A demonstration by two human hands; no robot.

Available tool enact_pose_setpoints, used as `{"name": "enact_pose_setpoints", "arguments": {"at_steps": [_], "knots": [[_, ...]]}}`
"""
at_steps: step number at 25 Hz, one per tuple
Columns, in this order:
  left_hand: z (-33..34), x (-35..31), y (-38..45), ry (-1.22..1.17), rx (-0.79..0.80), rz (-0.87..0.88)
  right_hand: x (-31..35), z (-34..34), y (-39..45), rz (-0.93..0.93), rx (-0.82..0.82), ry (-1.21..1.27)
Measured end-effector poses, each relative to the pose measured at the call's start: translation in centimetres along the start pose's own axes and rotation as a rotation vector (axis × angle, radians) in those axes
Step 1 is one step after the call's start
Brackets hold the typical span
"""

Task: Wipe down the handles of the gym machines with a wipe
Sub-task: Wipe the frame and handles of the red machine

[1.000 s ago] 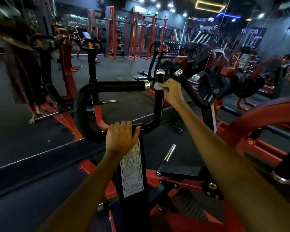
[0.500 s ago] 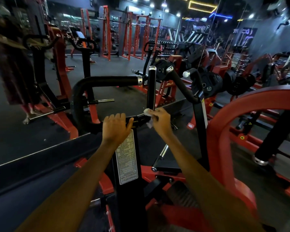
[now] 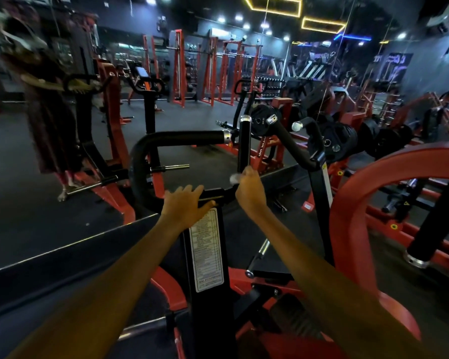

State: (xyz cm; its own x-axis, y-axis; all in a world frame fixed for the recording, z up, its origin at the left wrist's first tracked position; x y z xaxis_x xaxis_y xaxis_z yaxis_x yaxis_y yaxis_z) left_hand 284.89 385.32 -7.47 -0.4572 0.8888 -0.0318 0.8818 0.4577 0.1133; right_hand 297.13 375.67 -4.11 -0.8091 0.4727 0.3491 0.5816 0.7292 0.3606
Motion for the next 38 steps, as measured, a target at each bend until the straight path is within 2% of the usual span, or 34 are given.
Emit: {"name": "enact_pose_setpoints", "arguments": {"at_steps": [2,4,5,7,9,13,16,19,24,27,28,30,32,33,35,38], "knots": [[-0.1,2.0,-0.8,0.038,-0.036,-0.045,0.9,0.5,0.2,-0.033,0.104,0.016],[-0.3,2.9,-1.8,0.103,-0.098,-0.050,1.0,-1.8,1.5,-0.008,0.078,0.241],[-0.3,3.0,-2.2,0.110,-0.120,-0.045,1.1,-3.9,2.4,0.001,-0.017,0.347],[0.0,3.0,-2.5,0.093,-0.125,-0.056,1.8,-8.2,4.0,-0.004,-0.270,0.402],[0.4,3.0,-2.8,0.063,-0.116,-0.070,3.9,-9.5,5.9,-0.075,-0.357,0.370],[1.0,2.9,-3.8,0.055,-0.145,-0.047,8.5,-5.4,8.1,-0.181,-0.275,0.294],[0.9,2.5,-4.6,0.044,-0.127,-0.052,15.3,-3.6,6.6,-0.434,-0.269,0.306],[0.8,2.7,-4.9,0.053,-0.126,-0.076,19.8,-2.8,6.4,-0.671,-0.105,0.267],[1.0,2.3,-5.3,0.072,-0.114,-0.091,16.8,-3.2,9.0,-0.555,-0.033,0.225],[0.9,2.1,-5.2,0.060,-0.118,-0.121,22.4,-1.3,7.0,-0.775,0.081,0.194],[0.9,2.1,-5.2,0.057,-0.120,-0.125,24.2,-0.3,5.6,-0.870,0.147,0.144],[1.1,2.0,-5.5,0.044,-0.117,-0.122,26.4,3.1,2.7,-1.039,0.295,-0.118],[1.3,2.1,-6.0,0.004,-0.120,-0.112,26.3,6.7,0.2,-1.156,0.435,-0.386],[1.3,2.1,-6.2,-0.006,-0.126,-0.104,26.1,7.5,-0.4,-1.203,0.477,-0.442],[1.4,2.1,-6.4,0.011,-0.137,-0.077,26.3,6.6,0.0,-1.236,0.469,-0.455],[1.5,2.3,-6.4,0.039,-0.165,-0.057,26.6,3.2,1.7,-1.252,0.300,-0.287]]}}
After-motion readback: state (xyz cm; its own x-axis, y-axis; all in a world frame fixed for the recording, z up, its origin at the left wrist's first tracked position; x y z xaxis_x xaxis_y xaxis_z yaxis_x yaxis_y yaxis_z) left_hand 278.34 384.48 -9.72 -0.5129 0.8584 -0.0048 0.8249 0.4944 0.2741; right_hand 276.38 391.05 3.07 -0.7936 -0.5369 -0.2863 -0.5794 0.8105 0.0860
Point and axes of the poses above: each hand's wrist, its own y-axis towards the middle knuckle, its own z-axis out of the palm, x = y × z, the point moved 10 cm from there along y, towards the middle knuckle, and after that the axes turned 11 degrees about x, right-handed, at the moved point
